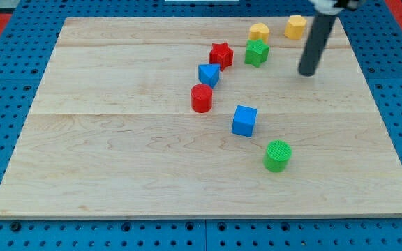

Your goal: Push the green star between the yellow blocks

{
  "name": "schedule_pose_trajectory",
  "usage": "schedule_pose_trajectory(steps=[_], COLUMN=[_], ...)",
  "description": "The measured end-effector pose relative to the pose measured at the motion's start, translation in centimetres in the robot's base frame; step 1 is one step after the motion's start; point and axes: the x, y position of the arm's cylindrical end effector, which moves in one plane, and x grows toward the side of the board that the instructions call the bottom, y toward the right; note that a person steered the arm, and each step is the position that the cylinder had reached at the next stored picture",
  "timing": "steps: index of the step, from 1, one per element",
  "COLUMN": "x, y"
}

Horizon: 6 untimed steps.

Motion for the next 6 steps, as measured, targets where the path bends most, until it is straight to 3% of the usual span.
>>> schedule_pose_trajectory(steps=[1,2,3,4,5,6], x=[-0.1,-4.6,-8.3,-3.4,7.5,18.2], y=[-10.3,-6.8,1.4,2.4,5.0,3.7])
